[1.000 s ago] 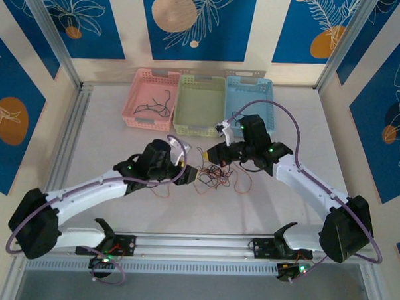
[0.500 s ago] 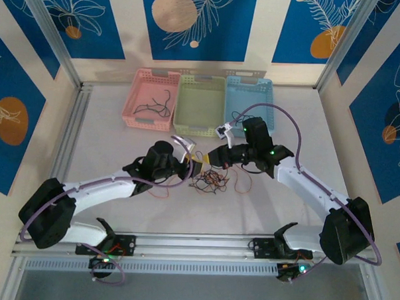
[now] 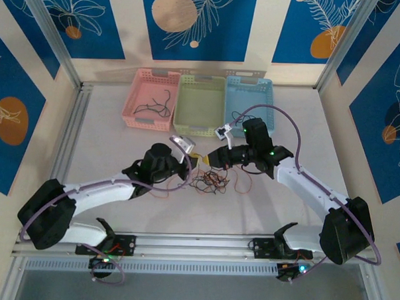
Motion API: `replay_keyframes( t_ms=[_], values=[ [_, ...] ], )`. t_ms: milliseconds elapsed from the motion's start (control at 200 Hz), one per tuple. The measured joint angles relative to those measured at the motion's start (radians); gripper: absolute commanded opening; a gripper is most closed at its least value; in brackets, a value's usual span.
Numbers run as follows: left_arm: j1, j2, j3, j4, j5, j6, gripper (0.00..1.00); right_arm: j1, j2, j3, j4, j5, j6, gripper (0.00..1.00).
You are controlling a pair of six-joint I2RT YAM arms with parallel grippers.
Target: Untangle the cables
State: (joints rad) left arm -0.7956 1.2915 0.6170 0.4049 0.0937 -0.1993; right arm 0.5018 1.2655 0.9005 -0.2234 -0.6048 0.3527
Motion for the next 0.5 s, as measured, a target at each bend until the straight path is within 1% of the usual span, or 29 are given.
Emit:
replay_keyframes(
  t_ms=[25,55,95,125,175,285,430,500],
  values=[
    [0.0,-0.014,-0.003,-0.013,-0.003,0.0,0.0,-0.002,-0.001,-0.001,0.0,0.003,0.002,0.47],
    [0.0,-0.04,-0.004,-0.035,-0.01,0.0,0.0,-0.004,-0.006,-0.005,0.002,0.007,0.006,0.53],
    [0.0,-0.075,-0.003,-0.06,-0.018,0.001,0.0,-0.006,-0.014,-0.012,0.004,0.015,0.005,0.59],
    [0.0,-0.108,-0.003,-0.086,-0.024,0.001,0.0,-0.007,-0.023,-0.019,0.003,0.022,0.006,0.61],
    [0.0,-0.165,0.004,-0.136,-0.038,0.002,0.0,-0.01,-0.035,-0.029,0.005,0.031,0.015,0.63],
    [0.0,-0.266,0.053,-0.249,-0.072,0.013,0.0,-0.012,-0.048,-0.039,0.009,0.049,0.015,0.63],
    [0.0,-0.356,0.109,-0.368,-0.108,0.027,0.0,-0.001,-0.048,-0.04,0.006,0.08,0.013,0.64],
    [0.0,-0.389,0.116,-0.415,-0.124,0.027,0.0,0.025,-0.049,-0.04,0.001,0.107,0.002,0.65]
  ],
)
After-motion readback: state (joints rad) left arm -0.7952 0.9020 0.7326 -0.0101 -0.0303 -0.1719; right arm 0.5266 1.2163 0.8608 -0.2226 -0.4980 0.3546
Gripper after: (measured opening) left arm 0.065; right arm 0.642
